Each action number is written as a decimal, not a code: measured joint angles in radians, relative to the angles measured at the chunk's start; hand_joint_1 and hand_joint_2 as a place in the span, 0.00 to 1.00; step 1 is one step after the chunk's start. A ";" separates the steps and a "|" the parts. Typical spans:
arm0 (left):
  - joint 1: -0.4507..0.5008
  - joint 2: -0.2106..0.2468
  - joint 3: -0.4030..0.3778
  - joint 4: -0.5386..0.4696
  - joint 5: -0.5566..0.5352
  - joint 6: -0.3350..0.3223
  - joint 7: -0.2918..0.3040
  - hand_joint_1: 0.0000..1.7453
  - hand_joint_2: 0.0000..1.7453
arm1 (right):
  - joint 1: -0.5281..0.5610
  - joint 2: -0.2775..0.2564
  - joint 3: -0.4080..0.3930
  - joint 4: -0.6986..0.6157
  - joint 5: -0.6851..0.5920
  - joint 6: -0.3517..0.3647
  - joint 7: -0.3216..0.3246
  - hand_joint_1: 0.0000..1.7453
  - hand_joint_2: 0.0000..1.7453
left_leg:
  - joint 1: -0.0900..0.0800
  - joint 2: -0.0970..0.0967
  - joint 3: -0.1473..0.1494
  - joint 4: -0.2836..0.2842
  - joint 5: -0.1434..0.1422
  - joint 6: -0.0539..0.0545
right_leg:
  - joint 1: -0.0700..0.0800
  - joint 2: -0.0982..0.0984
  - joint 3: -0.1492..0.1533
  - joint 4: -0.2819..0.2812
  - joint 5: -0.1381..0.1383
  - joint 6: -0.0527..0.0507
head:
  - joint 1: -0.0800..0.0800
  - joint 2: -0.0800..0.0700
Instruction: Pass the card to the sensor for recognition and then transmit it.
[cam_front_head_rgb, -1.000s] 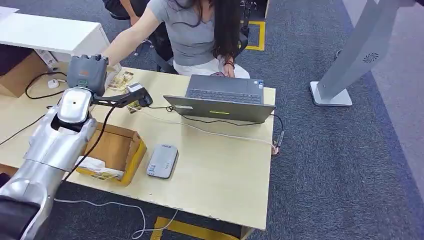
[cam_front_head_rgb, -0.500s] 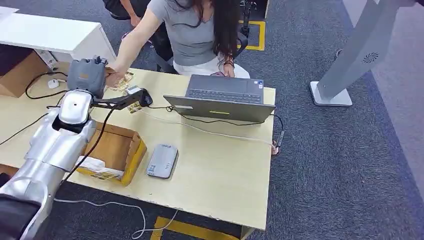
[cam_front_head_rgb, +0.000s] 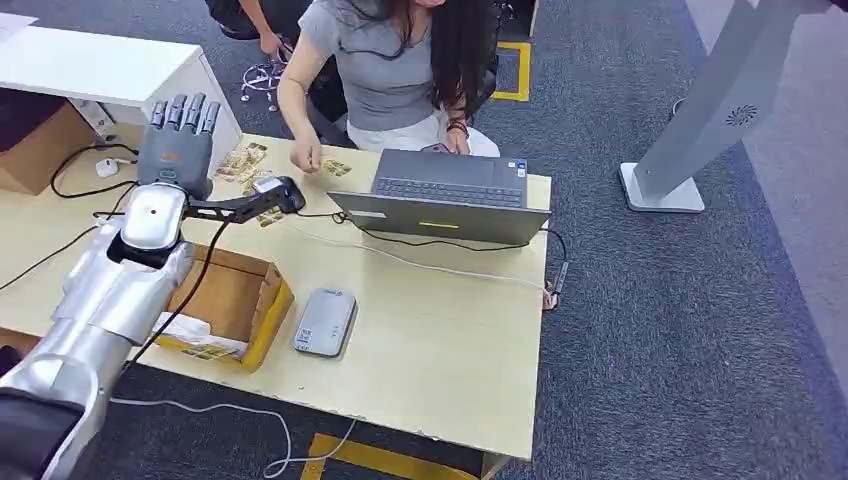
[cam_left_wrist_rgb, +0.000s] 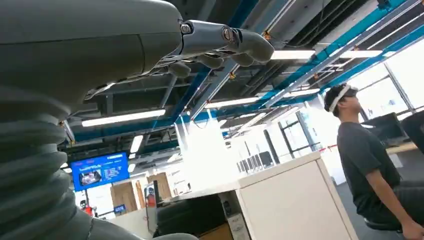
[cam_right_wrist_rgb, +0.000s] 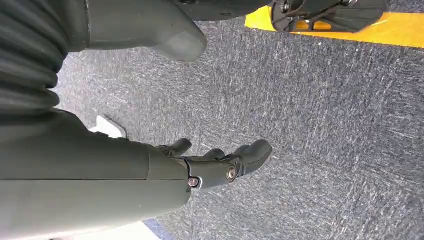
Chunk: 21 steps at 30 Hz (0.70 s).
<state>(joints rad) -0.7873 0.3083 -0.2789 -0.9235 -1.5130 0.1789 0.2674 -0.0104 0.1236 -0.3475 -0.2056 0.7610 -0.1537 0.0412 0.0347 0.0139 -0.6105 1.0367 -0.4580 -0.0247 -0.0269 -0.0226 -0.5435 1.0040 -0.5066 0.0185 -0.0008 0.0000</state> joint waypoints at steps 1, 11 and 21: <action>0.002 -0.002 0.000 0.000 0.009 0.001 -0.006 0.00 1.00 | 0.000 0.000 0.000 0.000 0.000 0.000 0.000 0.00 1.00 | 0.000 0.000 0.000 0.000 0.000 0.000 | 0.000 0.000 0.000 0.000 0.000 0.000 | 0.000 0.000; 0.340 0.024 0.045 -0.379 0.203 0.083 -0.124 0.00 1.00 | 0.002 0.003 -0.008 0.000 -0.029 -0.012 0.000 0.00 1.00 | -0.001 0.005 0.001 -0.001 -0.003 0.000 | -0.001 0.006 0.000 0.000 -0.001 0.000 | 0.000 0.000; 0.707 0.051 0.131 -0.779 0.217 0.135 -0.164 0.00 1.00 | 0.008 0.008 -0.032 0.000 -0.039 -0.026 -0.002 0.00 1.00 | 0.000 0.004 0.001 -0.001 -0.005 -0.001 | 0.000 0.003 0.000 0.000 -0.004 -0.001 | -0.002 0.000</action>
<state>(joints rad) -0.0800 0.3594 -0.1476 -1.7030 -1.2963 0.3140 0.1038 -0.0019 0.1320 -0.3796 -0.2052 0.7221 -0.1793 0.0389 0.0347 0.0181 -0.6090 1.0357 -0.4627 -0.0257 -0.0269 -0.0195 -0.5434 1.0037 -0.5108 0.0175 -0.0023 0.0000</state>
